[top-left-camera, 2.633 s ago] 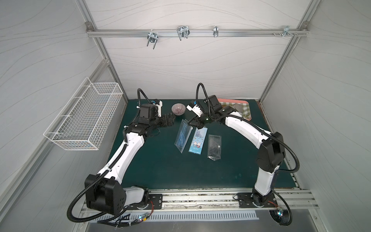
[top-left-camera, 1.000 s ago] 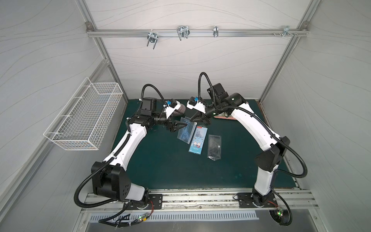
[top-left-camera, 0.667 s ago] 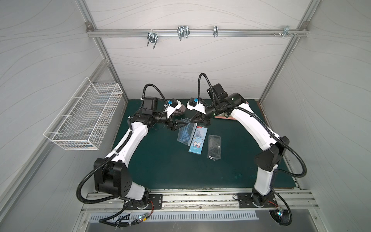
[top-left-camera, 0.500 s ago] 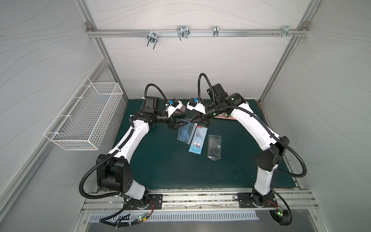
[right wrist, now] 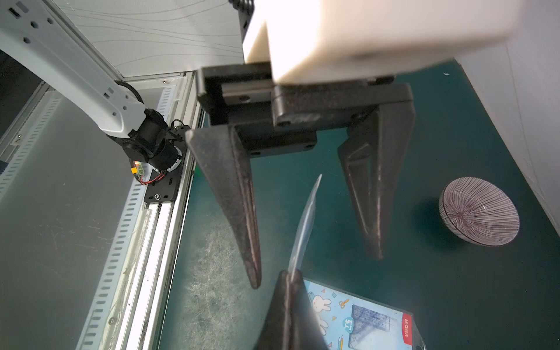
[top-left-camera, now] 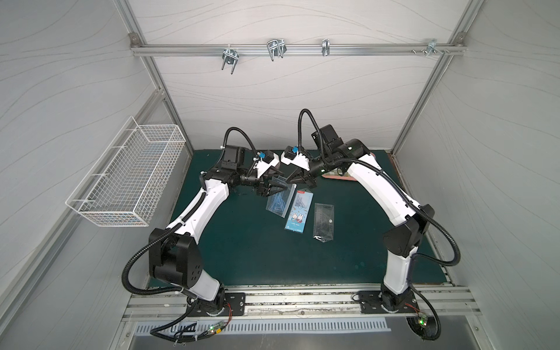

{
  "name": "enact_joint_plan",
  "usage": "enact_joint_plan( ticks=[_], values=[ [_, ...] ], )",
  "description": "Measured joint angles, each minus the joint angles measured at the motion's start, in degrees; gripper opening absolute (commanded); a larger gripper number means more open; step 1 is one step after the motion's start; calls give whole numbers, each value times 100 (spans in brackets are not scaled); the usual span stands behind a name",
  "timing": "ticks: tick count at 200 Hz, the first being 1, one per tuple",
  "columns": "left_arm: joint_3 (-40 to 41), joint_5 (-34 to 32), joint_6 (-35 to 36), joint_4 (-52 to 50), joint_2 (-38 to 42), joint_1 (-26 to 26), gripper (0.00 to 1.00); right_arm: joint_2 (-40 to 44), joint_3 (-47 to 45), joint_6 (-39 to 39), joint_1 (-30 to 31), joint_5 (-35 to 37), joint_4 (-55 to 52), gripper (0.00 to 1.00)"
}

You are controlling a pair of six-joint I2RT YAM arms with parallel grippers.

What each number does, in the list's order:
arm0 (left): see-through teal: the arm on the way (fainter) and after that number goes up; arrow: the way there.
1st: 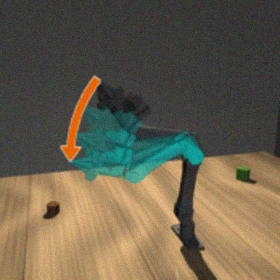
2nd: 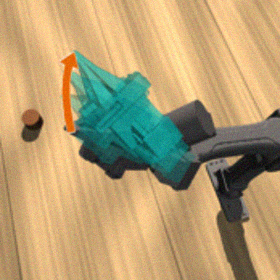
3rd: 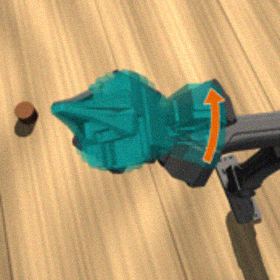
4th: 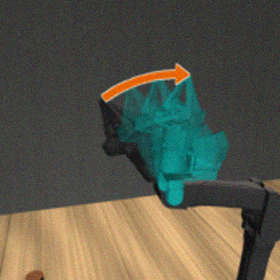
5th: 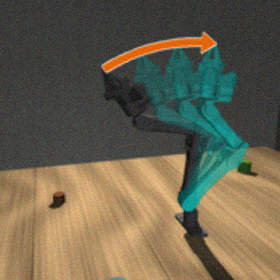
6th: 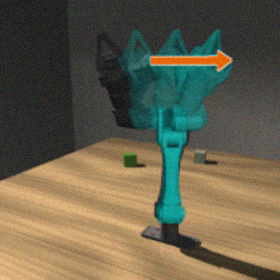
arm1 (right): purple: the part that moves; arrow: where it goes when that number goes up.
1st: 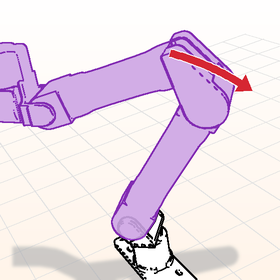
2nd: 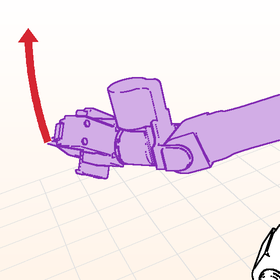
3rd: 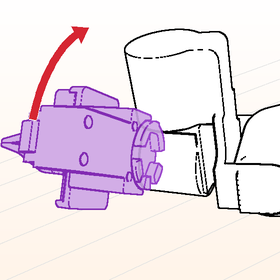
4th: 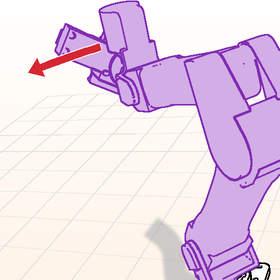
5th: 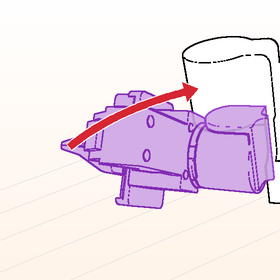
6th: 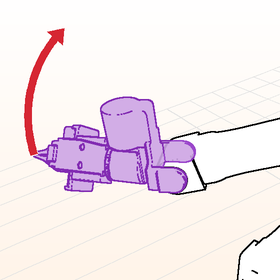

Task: Open the ruler set and take out the ruler
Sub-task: Pick up the ruler set bag from the center of the board.

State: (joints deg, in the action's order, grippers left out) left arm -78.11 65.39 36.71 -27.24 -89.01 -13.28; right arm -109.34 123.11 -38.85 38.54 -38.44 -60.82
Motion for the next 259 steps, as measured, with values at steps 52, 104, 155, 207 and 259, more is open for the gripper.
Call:
enact_joint_plan(
  ticks=[52,104,155,207,259],
  values=[
    [-20,92,20,-35,-105,-111,68,-2,37,2,0,-26,42,0],
    [-11,127,-153,295,-111,-197,59,-2,37,7,0,-76,107,0],
    [17,101,-361,627,-111,-304,49,-2,37,48,2,-83,166,0],
    [37,15,-393,667,-111,-308,51,0,17,72,2,-31,264,0],
    [144,-92,-404,675,-109,-308,49,4,-61,90,2,50,337,0]
  ],
)
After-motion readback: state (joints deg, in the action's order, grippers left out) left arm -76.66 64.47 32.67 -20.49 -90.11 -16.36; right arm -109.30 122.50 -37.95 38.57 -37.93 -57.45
